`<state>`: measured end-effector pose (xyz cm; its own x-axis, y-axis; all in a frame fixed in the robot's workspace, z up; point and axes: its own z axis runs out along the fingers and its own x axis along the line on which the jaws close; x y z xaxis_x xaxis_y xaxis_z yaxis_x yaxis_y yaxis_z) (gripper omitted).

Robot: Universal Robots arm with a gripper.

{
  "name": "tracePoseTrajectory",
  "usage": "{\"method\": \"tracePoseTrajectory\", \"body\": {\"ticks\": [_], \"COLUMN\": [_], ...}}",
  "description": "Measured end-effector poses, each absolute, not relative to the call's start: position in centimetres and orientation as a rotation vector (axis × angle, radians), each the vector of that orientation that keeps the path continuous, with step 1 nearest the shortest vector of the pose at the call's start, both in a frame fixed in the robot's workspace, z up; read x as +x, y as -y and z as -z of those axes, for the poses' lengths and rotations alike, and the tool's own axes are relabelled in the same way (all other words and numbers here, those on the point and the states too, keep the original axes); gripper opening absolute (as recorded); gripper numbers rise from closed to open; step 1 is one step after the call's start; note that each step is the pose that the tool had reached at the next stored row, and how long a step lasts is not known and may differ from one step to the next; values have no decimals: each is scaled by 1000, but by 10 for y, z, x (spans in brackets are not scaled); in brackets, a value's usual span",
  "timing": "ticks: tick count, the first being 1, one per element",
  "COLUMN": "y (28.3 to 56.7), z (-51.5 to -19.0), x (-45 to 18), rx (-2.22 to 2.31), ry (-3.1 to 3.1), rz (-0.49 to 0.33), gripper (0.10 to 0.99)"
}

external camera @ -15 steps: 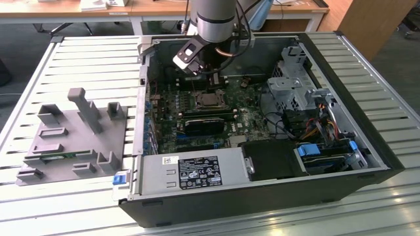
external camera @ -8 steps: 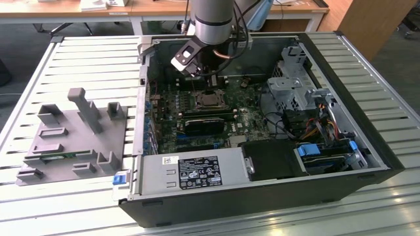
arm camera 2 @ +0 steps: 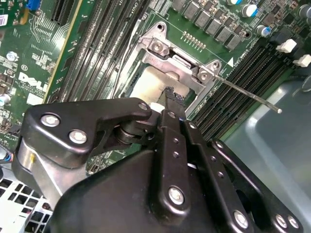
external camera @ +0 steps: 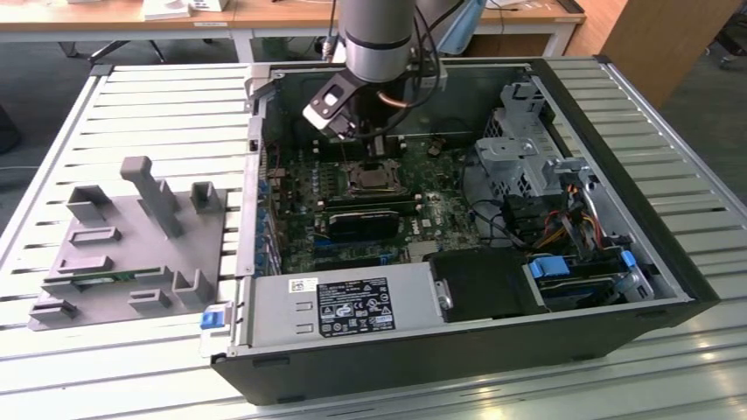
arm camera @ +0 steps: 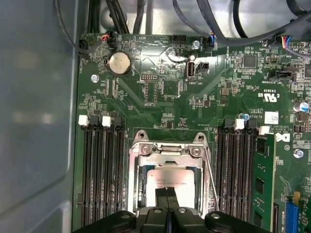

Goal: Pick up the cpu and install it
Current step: 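Close the cpu cover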

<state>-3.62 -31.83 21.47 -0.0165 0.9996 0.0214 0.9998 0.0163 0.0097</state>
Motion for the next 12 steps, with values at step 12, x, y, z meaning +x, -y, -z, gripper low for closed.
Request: {"method": "tracePoseTrajectory", "body": {"ticks": [12], "y": [318], "z": [-209], "x": [-47], "rx": [-2197], "ry": [2233], "rz": [35], "gripper": [106]}}
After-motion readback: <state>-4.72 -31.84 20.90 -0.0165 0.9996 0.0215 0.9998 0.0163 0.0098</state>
